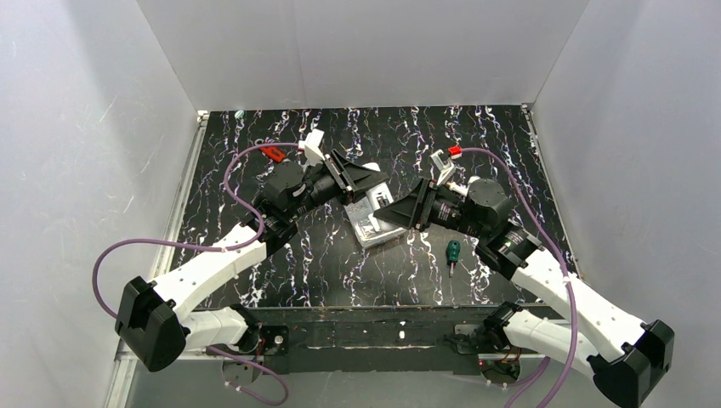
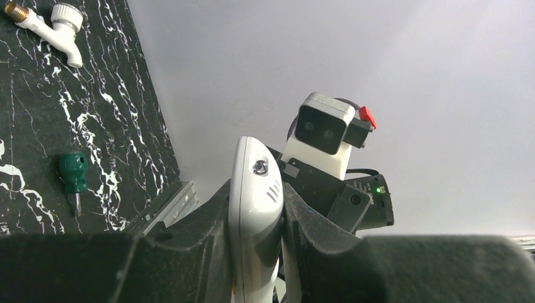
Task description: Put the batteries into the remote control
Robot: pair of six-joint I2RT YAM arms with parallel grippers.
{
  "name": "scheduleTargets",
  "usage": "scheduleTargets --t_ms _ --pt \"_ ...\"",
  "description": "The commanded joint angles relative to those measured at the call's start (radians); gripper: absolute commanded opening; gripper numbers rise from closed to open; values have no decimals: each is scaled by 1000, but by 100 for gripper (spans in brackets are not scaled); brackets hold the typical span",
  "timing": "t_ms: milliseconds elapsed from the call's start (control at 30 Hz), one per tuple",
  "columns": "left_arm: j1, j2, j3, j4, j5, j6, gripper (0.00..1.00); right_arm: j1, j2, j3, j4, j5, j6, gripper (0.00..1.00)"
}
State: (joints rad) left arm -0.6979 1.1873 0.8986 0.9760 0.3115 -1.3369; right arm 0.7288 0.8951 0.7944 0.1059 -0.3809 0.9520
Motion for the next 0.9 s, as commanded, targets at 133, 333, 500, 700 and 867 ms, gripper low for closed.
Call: scheduleTargets --t_ms 133,333,500,700,867 --pt "-2 -56 39 115 23 -1 0 6 0 51 8 -23 -25 66" --pt "-1 -57 30 116 24 0 0 6 -18 84 15 -22 -24 72" --pt "-1 -53 29 118 27 1 0 6 -45 101 14 -12 -24 73" --pt "-2 -44 33 127 30 -5 0 6 -86 81 -33 43 -33 74" --pt "-2 -32 39 146 41 -18 0 6 -116 26 -30 78 -17 72"
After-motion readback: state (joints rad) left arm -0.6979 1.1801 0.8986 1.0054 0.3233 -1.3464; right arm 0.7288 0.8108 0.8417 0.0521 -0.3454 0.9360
